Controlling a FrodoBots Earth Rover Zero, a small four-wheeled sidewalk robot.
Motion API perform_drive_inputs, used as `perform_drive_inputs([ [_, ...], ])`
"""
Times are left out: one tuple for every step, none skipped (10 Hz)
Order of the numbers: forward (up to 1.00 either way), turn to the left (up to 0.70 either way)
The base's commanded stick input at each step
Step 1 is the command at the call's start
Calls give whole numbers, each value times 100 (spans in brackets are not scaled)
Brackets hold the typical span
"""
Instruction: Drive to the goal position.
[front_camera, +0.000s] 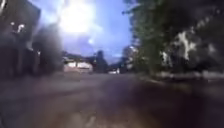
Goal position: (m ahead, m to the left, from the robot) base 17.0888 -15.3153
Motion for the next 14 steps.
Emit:
perform_drive_inputs([
  [70, 0],
  [70, 0],
  [70, 0],
  [70, 0],
  [70, 0],
  [70, 0],
  [70, 0],
  [70, 0],
  [70, 0],
  [70, -34],
  [70, -35],
  [70, -35],
  [70, -35],
  [70, -35],
])
